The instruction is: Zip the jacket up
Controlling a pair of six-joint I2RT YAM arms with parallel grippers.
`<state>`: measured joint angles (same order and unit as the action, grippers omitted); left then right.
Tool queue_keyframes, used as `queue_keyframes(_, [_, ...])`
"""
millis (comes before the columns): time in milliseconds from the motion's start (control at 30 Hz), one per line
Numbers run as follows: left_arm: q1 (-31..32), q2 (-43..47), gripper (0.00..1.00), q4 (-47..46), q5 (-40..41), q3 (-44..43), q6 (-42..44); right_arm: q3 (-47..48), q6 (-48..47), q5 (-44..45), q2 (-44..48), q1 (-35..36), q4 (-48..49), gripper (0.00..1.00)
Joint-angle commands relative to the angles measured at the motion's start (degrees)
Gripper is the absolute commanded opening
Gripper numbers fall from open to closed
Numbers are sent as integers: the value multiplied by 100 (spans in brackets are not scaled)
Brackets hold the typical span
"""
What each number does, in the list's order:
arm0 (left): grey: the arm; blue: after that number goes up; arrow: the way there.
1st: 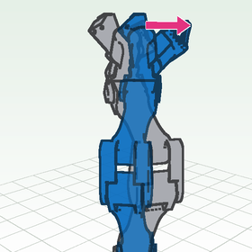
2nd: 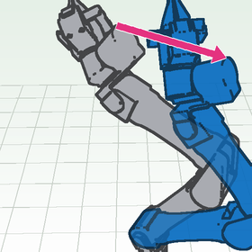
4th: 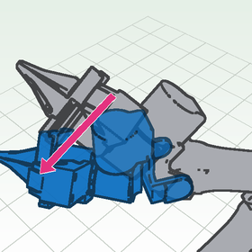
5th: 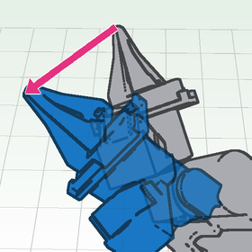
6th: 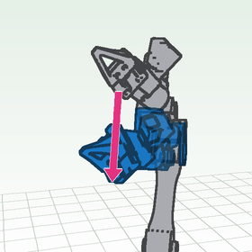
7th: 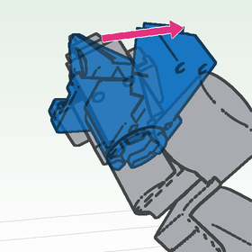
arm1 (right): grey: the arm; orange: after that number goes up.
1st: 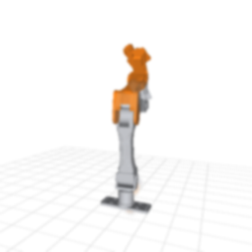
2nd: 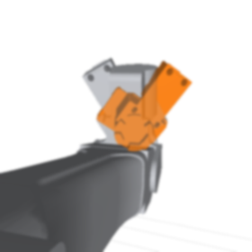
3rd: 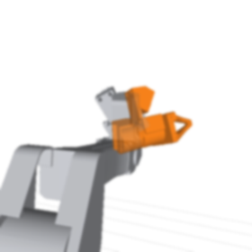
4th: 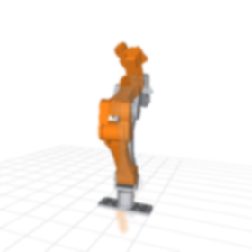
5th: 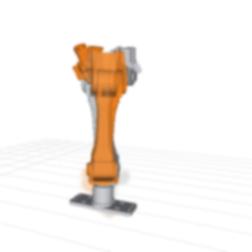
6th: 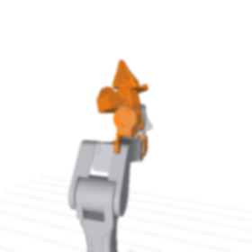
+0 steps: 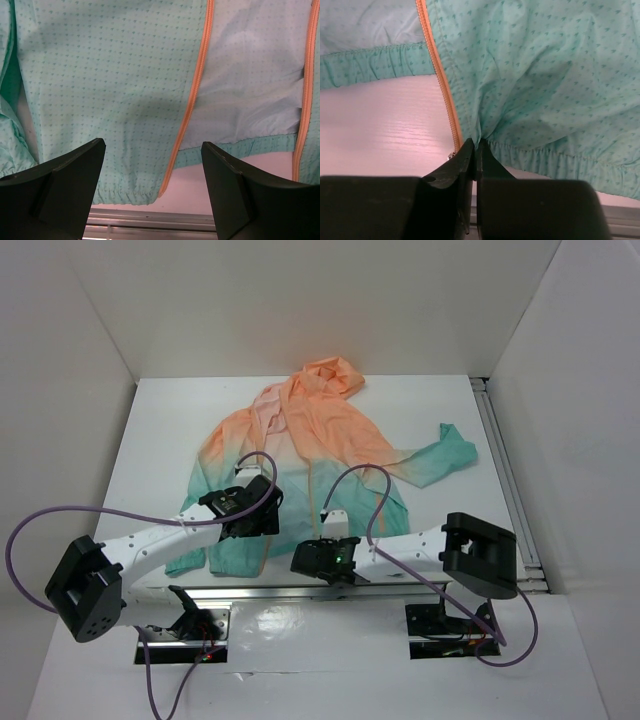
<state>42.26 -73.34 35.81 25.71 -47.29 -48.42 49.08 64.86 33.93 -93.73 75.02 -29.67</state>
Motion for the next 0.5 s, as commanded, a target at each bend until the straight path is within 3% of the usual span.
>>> queue_keyframes(0, [28, 30, 91, 75, 92, -167, -115, -223, 238, -616, -470, 127, 84, 4])
queue_keyframes(67, [28, 30, 91, 75, 92, -167, -115, -171, 176, -616, -541, 127, 84, 14])
queue_keyframes(233, [81, -22, 91, 75, 92, -167, -167, -48, 45, -274, -664, 258, 189, 15])
queue_keyframes(267, [81, -22, 91, 75, 92, -167, -167, 5, -17, -169, -664, 337, 190, 12])
queue_keyframes(300, [81, -75, 91, 75, 92, -167, -167, 5, -17, -37, -664, 390, 242, 0])
queue_keyframes(467, [133, -75, 91, 22, 92, -167, -220, -599, -378, 1332, -331, 698, 1426, 0])
